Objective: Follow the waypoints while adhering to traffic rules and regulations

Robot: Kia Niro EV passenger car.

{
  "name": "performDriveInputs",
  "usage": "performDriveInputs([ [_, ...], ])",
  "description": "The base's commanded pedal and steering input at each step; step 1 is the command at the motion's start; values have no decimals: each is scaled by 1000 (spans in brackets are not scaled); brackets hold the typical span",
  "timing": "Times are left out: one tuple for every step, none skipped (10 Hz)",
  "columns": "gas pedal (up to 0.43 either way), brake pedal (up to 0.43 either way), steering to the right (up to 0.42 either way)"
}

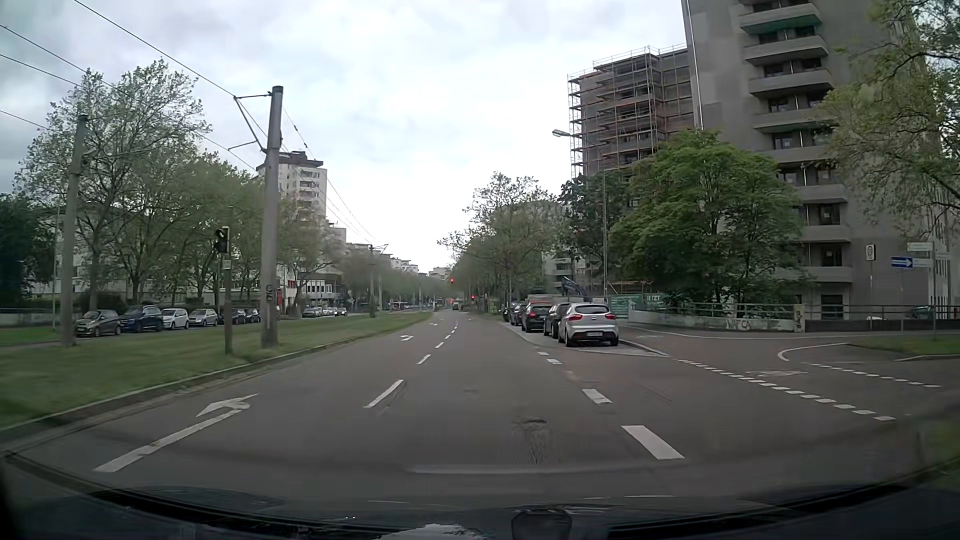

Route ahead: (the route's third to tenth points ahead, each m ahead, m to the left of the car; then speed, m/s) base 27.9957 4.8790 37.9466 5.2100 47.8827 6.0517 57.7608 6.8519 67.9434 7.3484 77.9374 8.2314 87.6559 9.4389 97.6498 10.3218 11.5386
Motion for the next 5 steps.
performDriveInputs([
  [28,0,-6],
  [28,0,-7],
  [28,0,-7],
  [28,0,-6],
  [28,0,-5],
])
